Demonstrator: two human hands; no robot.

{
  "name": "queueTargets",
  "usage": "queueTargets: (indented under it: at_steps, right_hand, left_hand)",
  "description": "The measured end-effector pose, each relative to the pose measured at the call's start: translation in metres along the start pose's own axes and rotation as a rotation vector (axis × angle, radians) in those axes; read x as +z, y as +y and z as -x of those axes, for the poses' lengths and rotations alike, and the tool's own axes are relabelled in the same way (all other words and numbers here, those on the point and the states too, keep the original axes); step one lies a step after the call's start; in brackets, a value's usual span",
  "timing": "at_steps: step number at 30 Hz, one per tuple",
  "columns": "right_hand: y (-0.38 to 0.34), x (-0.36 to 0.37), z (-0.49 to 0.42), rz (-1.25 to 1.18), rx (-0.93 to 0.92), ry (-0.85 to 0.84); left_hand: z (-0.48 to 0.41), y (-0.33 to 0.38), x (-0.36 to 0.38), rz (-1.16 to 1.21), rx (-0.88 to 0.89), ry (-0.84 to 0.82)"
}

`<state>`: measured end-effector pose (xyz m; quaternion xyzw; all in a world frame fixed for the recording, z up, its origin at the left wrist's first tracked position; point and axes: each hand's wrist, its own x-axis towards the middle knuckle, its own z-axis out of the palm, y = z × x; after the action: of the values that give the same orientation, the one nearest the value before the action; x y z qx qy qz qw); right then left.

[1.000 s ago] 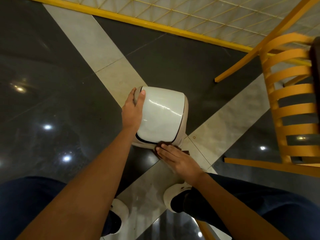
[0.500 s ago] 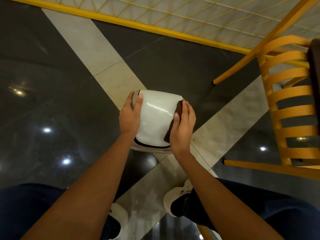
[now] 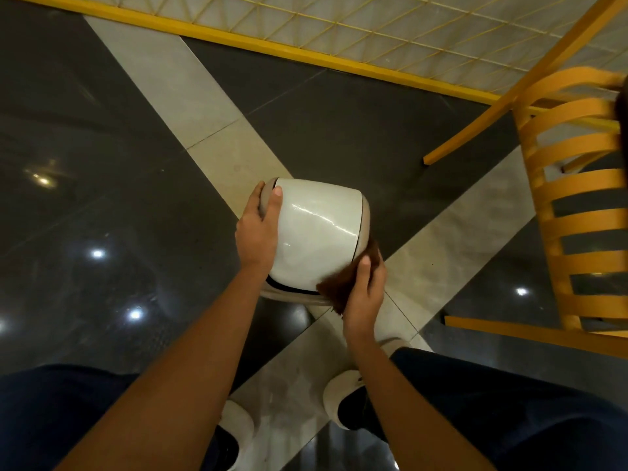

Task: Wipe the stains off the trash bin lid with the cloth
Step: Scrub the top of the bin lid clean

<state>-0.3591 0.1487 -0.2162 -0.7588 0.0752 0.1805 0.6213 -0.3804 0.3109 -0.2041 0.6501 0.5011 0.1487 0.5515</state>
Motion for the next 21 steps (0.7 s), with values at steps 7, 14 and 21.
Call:
queueTargets:
  at_steps: [7, 14, 21]
  right_hand:
    - [-0.02, 0.003, -0.031, 0.059, 0.045, -0.029]
    - [-0.09, 0.034, -0.105, 0.405, 0.006, -0.206]
    - [-0.099, 0.099, -0.065, 1.095, -0.695, -0.325]
  left_hand:
    - [0.0, 0.001, -0.001, -0.001, 0.005, 0.008]
    - [0.0, 0.0, 0.0, -0.026, 0.008, 0.01]
    - [0.0, 0.002, 0.002, -0.055, -0.009, 0.031]
